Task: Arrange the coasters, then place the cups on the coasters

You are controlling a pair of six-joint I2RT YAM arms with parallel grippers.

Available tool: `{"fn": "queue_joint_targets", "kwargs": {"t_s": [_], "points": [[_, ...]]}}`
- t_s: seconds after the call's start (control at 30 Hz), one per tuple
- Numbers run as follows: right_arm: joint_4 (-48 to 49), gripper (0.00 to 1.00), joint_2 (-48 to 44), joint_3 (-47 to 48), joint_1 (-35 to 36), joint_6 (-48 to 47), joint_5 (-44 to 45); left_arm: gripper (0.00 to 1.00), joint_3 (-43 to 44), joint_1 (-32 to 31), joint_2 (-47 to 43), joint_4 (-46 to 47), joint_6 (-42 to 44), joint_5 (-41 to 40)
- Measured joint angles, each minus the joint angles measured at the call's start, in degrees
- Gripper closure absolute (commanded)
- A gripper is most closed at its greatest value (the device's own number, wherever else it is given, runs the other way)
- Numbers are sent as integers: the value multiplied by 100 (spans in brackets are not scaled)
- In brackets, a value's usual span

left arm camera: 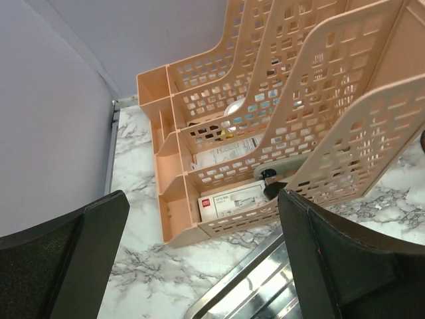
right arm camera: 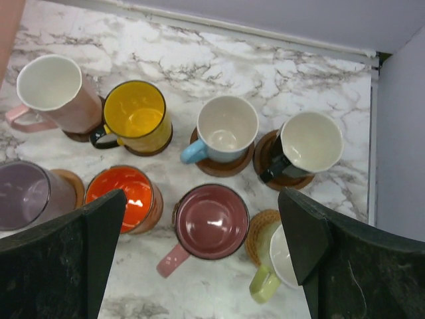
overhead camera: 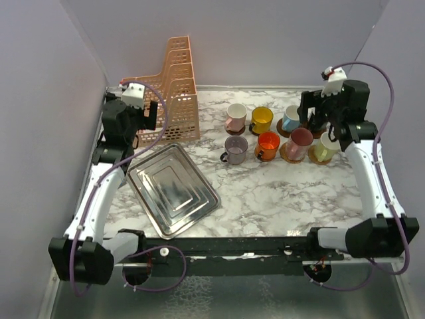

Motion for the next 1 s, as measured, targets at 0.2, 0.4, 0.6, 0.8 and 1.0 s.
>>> {"fn": "queue_joint_targets", "kwargs": {"t_s": [0.2, 0.4, 0.6, 0.8, 1.0], "points": [[-20, 0, -1106, -863, 0, -57, -4, 1, -1239, 33, -1473, -31, 13, 48], [70, 0, -1908, -1075, 0, -210, 35, 1, -1056, 35, -1808, 87, 90, 262], [715, 0, -2618, -1930, 0, -372, -9, 1, -1401, 35, -1797, 234, 144, 481], [1362, 0, -2472, -2524, 0, -439, -184, 1, -1539, 35, -1451, 258, 352, 487], [1705, 0, -2400, -2747, 0, -407, -310, 1, -1541, 138, -1486, 374, 334, 501]]}}
